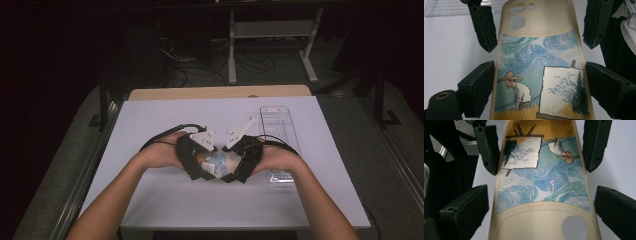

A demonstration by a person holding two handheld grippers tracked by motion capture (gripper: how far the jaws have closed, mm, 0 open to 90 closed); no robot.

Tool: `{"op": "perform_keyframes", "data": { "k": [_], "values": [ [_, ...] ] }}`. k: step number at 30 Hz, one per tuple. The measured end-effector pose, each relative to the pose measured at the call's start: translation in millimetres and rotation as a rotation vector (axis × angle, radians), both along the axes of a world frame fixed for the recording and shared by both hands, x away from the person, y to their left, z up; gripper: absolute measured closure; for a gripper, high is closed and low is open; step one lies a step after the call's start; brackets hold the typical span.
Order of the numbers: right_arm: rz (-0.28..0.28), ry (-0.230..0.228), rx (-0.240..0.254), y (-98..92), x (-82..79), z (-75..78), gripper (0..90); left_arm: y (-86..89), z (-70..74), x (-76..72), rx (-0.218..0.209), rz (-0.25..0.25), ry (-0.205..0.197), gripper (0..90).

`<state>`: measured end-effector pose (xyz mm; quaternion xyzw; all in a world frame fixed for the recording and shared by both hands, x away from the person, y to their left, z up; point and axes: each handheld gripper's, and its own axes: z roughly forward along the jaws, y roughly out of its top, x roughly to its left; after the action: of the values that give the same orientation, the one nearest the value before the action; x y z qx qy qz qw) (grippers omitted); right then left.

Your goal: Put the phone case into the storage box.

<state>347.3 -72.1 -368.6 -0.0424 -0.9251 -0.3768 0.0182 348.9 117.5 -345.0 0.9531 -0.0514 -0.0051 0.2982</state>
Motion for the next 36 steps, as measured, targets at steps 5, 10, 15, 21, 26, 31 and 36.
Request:
{"op": "perform_keyframes", "data": {
  "k": [5, 10, 15, 21, 26, 31, 36],
  "values": [
    [0.0, 0.008, -0.013, 0.1, 0.2, -1.8, 0.0, -0.2, -1.0, -0.8, -0.014, 0.011, 0.01, 11.4],
    [0.006, 0.012, -0.021, 0.3, 0.0, -2.3, 4.1, 0.8, -0.3, -1.4, -0.021, 0.019, 0.013, 11.4],
    [0.007, 0.006, -0.024, -0.1, -0.1, -1.5, 7.2, 2.0, 0.3, -1.1, -0.023, 0.018, 0.014, 11.4],
    [0.003, 0.005, -0.025, -1.0, 0.3, -0.8, 8.7, 1.9, 0.3, -0.6, -0.027, 0.016, 0.012, 11.4],
    [0.008, 0.0, -0.032, -0.6, -0.2, -1.6, 9.0, 1.3, -0.5, -1.2, -0.028, 0.015, 0.016, 11.4],
    [0.007, -0.002, -0.028, -0.2, -0.8, -1.8, 9.9, 1.9, -0.5, -0.8, -0.034, 0.013, 0.018, 11.2],
    [0.013, 0.001, -0.025, -0.7, -0.2, -0.7, 10.2, 2.4, 0.0, -1.1, -0.033, 0.013, 0.01, 11.0]
  ]
}}
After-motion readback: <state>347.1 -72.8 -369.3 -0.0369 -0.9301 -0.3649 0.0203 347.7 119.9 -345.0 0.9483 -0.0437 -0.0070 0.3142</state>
